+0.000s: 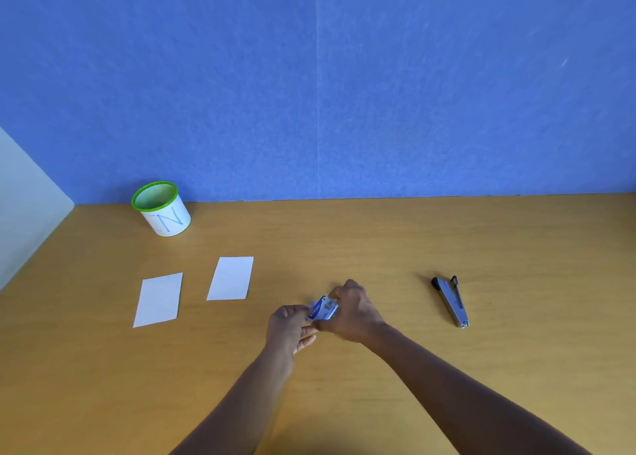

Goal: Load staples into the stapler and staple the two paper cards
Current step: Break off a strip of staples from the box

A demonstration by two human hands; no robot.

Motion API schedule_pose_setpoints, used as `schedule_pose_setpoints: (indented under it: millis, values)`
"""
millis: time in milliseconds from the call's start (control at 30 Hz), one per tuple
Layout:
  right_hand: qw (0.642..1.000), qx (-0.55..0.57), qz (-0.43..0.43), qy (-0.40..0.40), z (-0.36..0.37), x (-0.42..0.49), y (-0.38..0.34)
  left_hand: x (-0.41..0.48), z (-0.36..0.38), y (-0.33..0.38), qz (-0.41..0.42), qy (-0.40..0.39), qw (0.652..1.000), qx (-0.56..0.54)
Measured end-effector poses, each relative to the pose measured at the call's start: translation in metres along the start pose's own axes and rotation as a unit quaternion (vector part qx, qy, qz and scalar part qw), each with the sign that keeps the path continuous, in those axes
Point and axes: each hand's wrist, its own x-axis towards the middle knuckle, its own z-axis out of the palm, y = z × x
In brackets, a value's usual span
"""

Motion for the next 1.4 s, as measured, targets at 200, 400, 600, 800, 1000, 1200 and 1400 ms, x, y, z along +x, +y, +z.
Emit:
schedule_pose_setpoints:
  millis: [200, 400, 600, 800, 1000, 1200, 1400]
  values:
    - [0.997, 0.023, 0.034, 0.073, -0.024, 0.030, 0.032, 0.017, -0.003, 0.007, 0.017, 0.032, 0.999, 0.023]
    - [0.990, -0.045, 0.086, 0.107, -0.057, 0.065, 0.064, 0.036, -0.006, 0.012, 0.025, 0.072, 0.997, 0.028]
    - [0.981, -0.030, 0.144, 0.127, -0.076, 0.092, 0.088, 0.051, 0.000, 0.014, 0.041, 0.099, 0.994, 0.036]
    - [0.974, -0.048, 0.180, 0.127, -0.090, 0.107, 0.107, 0.059, 0.002, 0.013, 0.051, 0.107, 0.992, 0.045]
    - [0.972, -0.114, 0.183, 0.097, -0.090, 0.107, 0.111, 0.061, 0.002, 0.010, 0.061, 0.112, 0.991, 0.051]
    - [0.973, -0.100, 0.125, 0.165, -0.072, 0.087, 0.095, 0.058, 0.001, 0.008, 0.057, 0.113, 0.991, 0.042]
    - [0.989, -0.083, 0.116, 0.044, -0.047, 0.060, 0.065, 0.047, 0.001, 0.002, 0.052, 0.099, 0.993, 0.034]
